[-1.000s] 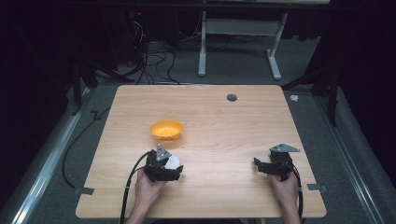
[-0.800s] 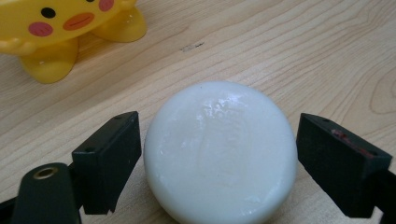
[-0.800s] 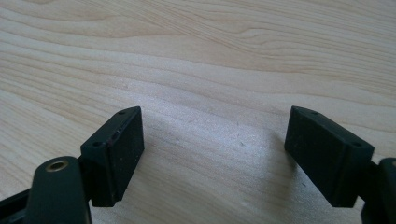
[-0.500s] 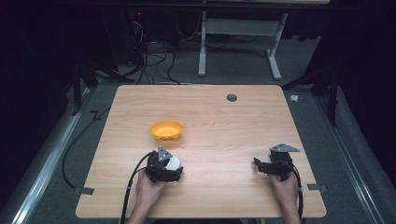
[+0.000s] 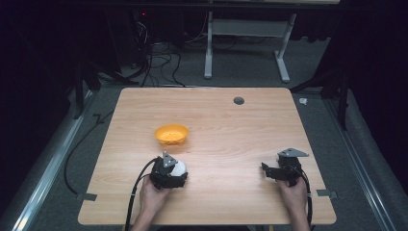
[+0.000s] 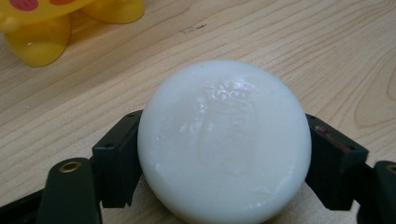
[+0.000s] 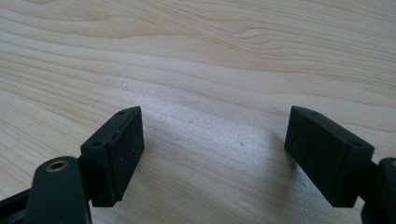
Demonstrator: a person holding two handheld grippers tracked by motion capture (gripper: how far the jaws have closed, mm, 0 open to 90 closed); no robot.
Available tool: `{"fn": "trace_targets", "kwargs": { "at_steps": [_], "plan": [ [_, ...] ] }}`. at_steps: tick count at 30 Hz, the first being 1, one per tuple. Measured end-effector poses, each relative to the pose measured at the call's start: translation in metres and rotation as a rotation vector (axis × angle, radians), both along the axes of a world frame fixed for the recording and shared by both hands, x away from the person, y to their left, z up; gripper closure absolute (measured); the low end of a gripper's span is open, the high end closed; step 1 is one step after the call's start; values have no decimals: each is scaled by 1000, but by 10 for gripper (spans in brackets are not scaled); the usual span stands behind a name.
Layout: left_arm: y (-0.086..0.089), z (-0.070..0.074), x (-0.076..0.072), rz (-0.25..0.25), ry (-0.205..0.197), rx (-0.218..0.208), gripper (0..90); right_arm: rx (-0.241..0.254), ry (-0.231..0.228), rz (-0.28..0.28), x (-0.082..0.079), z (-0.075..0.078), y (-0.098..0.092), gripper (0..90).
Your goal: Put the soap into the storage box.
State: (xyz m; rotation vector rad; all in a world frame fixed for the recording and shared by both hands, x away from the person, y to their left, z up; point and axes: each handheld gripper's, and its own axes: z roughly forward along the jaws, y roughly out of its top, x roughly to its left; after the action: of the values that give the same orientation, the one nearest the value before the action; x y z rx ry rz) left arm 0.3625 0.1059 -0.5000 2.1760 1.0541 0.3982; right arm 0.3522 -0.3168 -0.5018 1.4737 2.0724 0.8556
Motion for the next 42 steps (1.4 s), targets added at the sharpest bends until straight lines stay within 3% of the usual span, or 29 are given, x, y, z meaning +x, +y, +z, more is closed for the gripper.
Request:
{"fn": "trace_targets", "kwargs": {
  "at_steps": [23, 37, 42],
  "plan": [
    [2, 3, -3, -17, -23, 7, 250, -1, 0, 0, 0, 0, 0, 206],
    [4, 18, -4, -40, -31, -31, 250, -2, -1, 2, 0, 0, 0, 206],
    [5, 23, -4, -43, -38, -20, 250, -1, 0, 0, 0, 0, 0, 206]
  ]
}}
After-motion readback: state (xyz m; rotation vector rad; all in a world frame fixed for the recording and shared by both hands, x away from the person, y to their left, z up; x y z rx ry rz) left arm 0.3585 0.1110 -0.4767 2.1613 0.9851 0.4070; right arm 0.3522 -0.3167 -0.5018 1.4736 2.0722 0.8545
